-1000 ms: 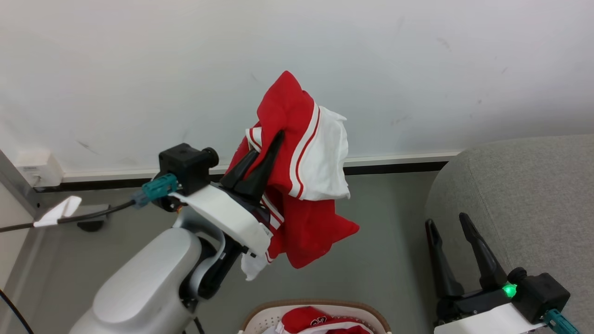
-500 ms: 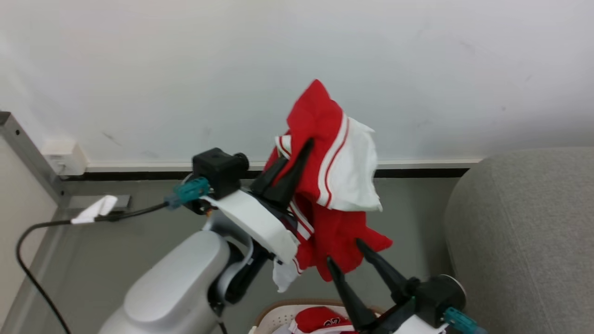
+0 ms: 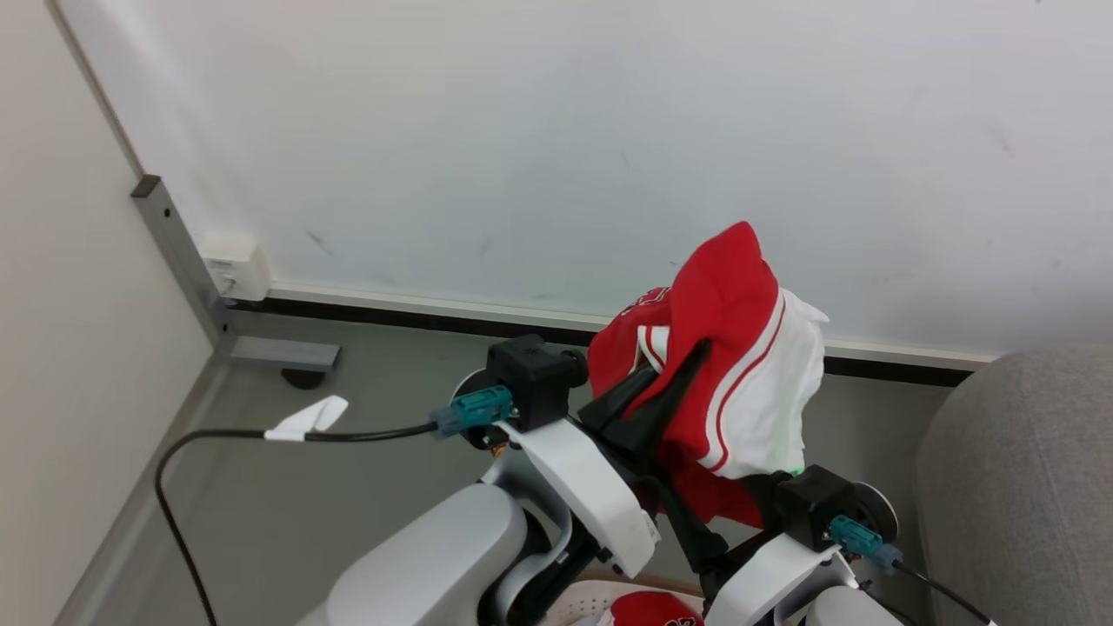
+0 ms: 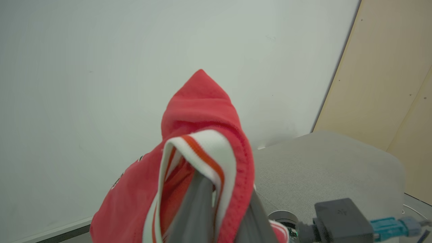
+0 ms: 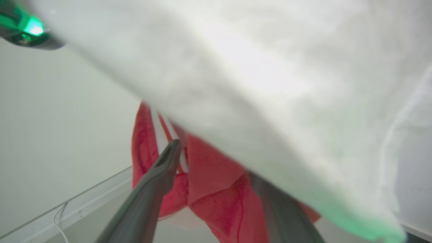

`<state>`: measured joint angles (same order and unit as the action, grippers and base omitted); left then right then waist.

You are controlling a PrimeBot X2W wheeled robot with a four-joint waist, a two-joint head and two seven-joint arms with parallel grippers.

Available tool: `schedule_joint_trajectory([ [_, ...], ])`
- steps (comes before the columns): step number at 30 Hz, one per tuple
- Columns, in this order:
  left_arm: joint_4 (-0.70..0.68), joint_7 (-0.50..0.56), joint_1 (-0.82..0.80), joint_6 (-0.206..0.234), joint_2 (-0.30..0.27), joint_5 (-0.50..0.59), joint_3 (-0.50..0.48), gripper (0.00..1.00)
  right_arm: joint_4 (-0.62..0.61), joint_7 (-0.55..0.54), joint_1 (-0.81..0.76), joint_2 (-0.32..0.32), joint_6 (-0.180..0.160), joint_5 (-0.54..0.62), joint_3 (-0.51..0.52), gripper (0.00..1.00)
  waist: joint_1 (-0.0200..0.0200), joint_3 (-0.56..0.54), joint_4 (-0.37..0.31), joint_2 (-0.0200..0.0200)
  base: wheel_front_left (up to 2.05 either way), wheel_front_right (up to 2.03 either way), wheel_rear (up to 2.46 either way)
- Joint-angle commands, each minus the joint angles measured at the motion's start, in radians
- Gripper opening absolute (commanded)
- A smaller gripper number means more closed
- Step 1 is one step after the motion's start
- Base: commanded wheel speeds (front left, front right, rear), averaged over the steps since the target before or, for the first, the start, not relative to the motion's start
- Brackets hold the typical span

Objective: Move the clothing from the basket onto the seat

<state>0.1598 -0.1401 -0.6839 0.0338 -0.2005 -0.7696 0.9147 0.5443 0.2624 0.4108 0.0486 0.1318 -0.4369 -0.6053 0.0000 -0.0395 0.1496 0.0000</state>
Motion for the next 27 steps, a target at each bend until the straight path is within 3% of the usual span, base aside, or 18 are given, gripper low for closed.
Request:
schedule_joint_trajectory([
  [1, -0.006, 0.006, 0.013, -0.004, 0.004, 0.000, 0.005, 0.00, 0.006, 0.002, 0.018, 0.001, -0.002, 0.001, 0.003, 1.00, 0.0000, -0.008, 0.023, 0.0000, 0.00, 0.00, 0.00],
  [5, -0.013, 0.014, 0.020, -0.005, 0.011, -0.004, 0.019, 0.00, 0.021, 0.002, 0.035, 0.002, -0.002, 0.008, 0.015, 1.00, 0.0000, -0.011, 0.043, 0.0000, 0.00, 0.00, 0.00],
  [6, -0.014, 0.015, 0.022, -0.004, 0.012, -0.004, 0.023, 0.00, 0.027, 0.002, 0.039, 0.002, -0.002, 0.015, 0.021, 0.96, 0.0000, -0.012, 0.047, 0.0000, 0.00, 0.00, 0.00],
  [8, -0.016, 0.021, 0.025, -0.002, 0.011, -0.004, 0.027, 0.00, 0.036, 0.002, 0.042, 0.002, -0.002, 0.024, 0.031, 0.04, 0.0000, -0.014, 0.053, 0.0000, 0.00, 0.00, 0.00],
  [9, -0.017, 0.022, 0.026, 0.000, 0.009, -0.004, 0.028, 0.00, 0.039, 0.002, 0.043, 0.002, -0.002, 0.025, 0.036, 0.00, 0.0000, -0.015, 0.056, 0.0000, 0.00, 0.00, 0.00],
  [18, 0.008, 0.011, 0.038, 0.019, -0.020, -0.019, 0.006, 0.00, 0.010, 0.002, 0.006, 0.002, -0.002, 0.017, 0.044, 0.00, 0.0000, -0.015, 0.044, 0.0000, 0.00, 0.00, 0.00],
  [25, 0.040, 0.000, 0.057, 0.026, -0.036, -0.022, 0.001, 0.00, -0.082, 0.002, -0.037, 0.002, -0.002, 0.002, 0.069, 0.00, 0.0000, -0.008, 0.008, 0.0000, 0.00, 0.00, 0.00],
  [26, 0.041, -0.001, 0.061, 0.024, -0.037, -0.023, 0.004, 0.06, -0.092, 0.002, -0.043, 0.002, -0.002, 0.005, 0.076, 0.00, 0.0000, -0.007, 0.002, 0.0000, 0.00, 0.00, 0.00],
  [27, 0.042, -0.003, 0.066, 0.023, -0.038, -0.024, 0.006, 0.30, -0.102, 0.002, -0.049, 0.002, -0.002, 0.008, 0.085, 0.00, 0.0000, -0.005, -0.003, 0.0000, 0.00, 0.00, 0.00],
])
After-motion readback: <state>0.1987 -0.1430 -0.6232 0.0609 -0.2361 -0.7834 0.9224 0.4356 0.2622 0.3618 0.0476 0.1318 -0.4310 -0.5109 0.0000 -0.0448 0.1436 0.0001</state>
